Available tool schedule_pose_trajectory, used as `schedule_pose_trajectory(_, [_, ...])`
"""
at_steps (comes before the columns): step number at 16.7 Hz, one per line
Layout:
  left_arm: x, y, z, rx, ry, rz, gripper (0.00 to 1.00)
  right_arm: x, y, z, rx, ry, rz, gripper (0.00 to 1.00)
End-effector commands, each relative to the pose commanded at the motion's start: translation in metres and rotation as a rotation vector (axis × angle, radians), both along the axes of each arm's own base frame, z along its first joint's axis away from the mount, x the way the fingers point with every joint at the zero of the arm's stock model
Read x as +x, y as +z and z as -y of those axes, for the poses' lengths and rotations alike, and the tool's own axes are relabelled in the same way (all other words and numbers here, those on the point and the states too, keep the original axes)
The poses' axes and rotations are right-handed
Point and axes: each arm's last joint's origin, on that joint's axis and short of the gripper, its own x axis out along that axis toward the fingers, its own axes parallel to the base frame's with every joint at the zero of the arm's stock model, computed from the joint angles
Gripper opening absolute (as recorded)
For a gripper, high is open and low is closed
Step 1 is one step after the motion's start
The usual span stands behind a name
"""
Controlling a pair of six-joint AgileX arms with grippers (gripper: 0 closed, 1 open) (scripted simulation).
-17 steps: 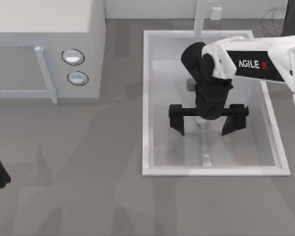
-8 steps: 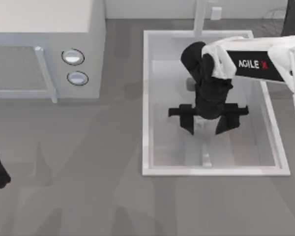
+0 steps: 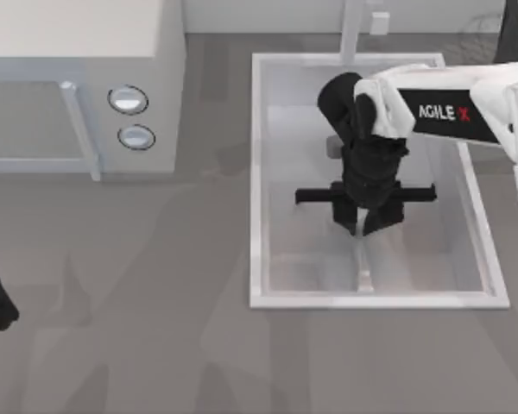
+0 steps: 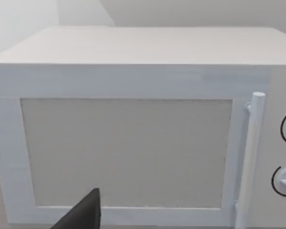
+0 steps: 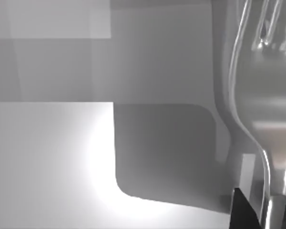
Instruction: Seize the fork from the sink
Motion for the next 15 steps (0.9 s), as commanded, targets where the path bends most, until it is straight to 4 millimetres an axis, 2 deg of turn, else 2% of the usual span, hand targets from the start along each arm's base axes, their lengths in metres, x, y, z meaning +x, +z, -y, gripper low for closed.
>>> schedule_pose_trajectory(3, [0.000,0.000,0.000,0.000,0.000,0.000,1.00,0.000,0.000,0.000,0.000,0.000,0.000,0.00])
schedule_pose_trajectory(4, [0.000,0.000,0.000,0.000,0.000,0.000,1.00,0.005,0.023,0.000,0.000,0.008,0.044,0.00])
schedule_pose_trajectory(7, [0.000,0.000,0.000,0.000,0.000,0.000,1.00,0.008,0.036,-0.002,0.002,0.008,0.049,0.00])
schedule_pose_trajectory(9, [0.000,0.000,0.000,0.000,0.000,0.000,1.00,0.011,0.059,-0.003,0.002,0.009,0.048,0.00])
schedule_pose_trajectory(15, [0.000,0.000,0.000,0.000,0.000,0.000,1.00,0.007,0.152,-0.001,-0.006,0.008,0.030,0.00])
